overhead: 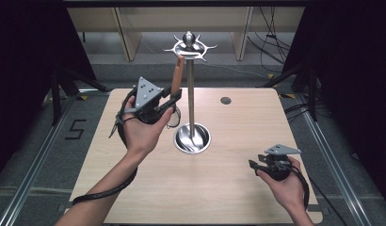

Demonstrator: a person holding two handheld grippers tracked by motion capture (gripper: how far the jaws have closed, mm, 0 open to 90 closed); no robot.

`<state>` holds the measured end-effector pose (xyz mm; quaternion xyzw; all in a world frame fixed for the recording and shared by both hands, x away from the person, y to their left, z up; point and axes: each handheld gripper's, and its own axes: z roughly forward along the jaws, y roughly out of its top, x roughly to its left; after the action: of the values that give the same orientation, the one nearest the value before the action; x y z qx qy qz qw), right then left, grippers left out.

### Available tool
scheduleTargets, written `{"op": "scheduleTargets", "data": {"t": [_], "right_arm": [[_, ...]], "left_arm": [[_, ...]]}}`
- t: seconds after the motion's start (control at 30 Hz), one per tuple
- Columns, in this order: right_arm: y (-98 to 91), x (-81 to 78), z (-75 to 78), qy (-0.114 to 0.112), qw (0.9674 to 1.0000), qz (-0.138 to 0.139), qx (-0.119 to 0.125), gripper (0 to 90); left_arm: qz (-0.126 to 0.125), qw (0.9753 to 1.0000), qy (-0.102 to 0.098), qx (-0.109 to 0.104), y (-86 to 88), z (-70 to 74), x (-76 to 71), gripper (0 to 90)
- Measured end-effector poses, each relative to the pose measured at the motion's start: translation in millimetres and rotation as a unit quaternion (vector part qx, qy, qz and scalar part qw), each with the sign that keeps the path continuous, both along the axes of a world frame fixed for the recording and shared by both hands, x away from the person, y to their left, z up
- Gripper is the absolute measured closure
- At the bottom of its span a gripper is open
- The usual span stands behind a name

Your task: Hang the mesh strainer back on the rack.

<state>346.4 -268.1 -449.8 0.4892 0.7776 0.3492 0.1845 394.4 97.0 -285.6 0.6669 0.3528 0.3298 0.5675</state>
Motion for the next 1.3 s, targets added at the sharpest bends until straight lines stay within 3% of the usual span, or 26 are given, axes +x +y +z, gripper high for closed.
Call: {"op": "scheduleTargets", "data": {"t": [0.37, 0.4, 0.63, 0.7, 1.3], "right_arm": [[1.0, -1.1, 0.4, 0.009, 0.9999, -0.007, 0.007, 54.7], [-1.1, 0.8, -0.3, -0.001, 1.0, 0.004, 0.0, 54.7], [-1.1, 0.0, 0.1, -0.002, 1.0, 0.001, 0.0, 54.7], [-2.2, 0.8, -1.2, -0.011, 0.9999, 0.007, -0.006, 54.7], [-2.6, 0.6, -0.7, -0.014, 0.9998, 0.009, -0.009, 54.7]], "left_arm": [[0.006, 1.0, 0.0, 0.004, -4.0, -1.1, 4.9, 67.3], [0.008, 1.0, 0.0, 0.004, -5.1, -1.5, 6.2, 67.2], [0.012, 0.9999, -0.001, 0.004, -7.9, -2.4, 9.5, 67.2], [0.015, 0.9999, -0.001, 0.006, -9.1, -2.5, 11.0, 67.2], [0.02, 0.9997, 0.003, 0.011, -14.0, -5.2, 18.1, 67.0]]}}
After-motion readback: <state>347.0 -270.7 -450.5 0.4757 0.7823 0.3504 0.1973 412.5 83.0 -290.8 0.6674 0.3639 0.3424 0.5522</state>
